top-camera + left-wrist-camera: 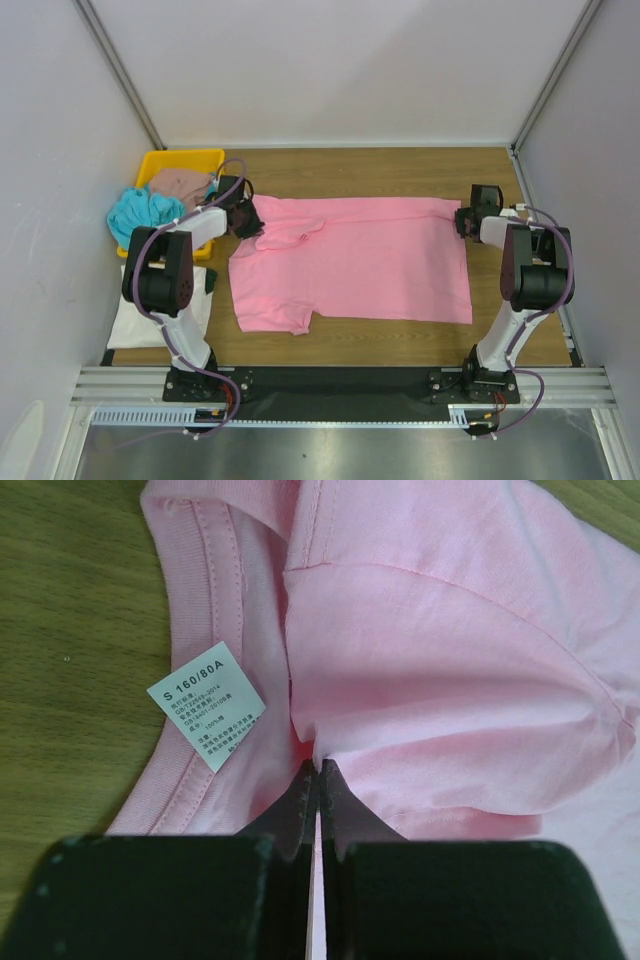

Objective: Fold and stack the t-shirts
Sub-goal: Fold the tshirt

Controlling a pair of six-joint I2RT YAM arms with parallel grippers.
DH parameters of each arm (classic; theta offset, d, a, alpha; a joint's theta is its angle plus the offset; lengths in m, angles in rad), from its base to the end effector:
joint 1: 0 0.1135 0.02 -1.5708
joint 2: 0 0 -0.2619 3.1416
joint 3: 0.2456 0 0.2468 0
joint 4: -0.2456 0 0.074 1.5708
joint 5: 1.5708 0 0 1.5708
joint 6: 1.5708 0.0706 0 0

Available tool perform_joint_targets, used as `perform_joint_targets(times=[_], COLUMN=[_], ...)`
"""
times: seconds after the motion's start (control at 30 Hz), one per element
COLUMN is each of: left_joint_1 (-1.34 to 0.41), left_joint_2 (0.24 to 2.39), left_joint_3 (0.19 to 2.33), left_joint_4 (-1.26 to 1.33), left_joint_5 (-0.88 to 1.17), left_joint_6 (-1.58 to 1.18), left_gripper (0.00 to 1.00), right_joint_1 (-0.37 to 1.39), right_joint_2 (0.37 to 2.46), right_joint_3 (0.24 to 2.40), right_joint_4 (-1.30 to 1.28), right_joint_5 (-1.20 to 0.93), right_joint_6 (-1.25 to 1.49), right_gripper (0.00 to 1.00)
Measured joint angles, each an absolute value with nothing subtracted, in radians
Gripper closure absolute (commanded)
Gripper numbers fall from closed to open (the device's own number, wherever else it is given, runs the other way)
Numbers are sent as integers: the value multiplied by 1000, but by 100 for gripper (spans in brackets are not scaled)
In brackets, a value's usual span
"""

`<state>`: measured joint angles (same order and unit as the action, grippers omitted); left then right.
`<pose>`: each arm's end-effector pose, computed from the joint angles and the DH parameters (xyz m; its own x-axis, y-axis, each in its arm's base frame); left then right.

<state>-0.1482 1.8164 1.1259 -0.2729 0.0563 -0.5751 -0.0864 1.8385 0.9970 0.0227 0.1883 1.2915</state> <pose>0.3841 -0.0614 0.1427 -0.7790 -0.4328 -0.4538 -0.2914 0.8906 -0.3492 0.3889 -0.0469 0.1229 0.0034 0.9475 -0.3197 0.7579 0.2062 0.6189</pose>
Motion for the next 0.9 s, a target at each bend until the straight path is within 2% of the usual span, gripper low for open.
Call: perform_joint_targets(times=[0.03, 0.07, 0.4, 0.9], left_joint_1=[-148, -147, -143, -109], left_joint_2=[1816, 1816, 1760, 1658], left_joint_3=[1126, 1126, 1127, 1134], left_joint_4=[-273, -273, -315, -465], left_joint_5=[57, 57, 70, 126], left_joint_6=[-575, -575, -566, -572], left_gripper=[100, 100, 99, 100], right_joint_1=[-87, -87, -84, -56], right_joint_2=[1839, 1840, 1857, 1857], right_joint_3=[1002, 1009, 1158, 1199], right_joint_4=[15, 7, -136, -222], right_joint_5=[194, 197, 259, 295], right_joint_6=[1285, 1274, 1087, 835], right_gripper=[97, 100, 100, 99])
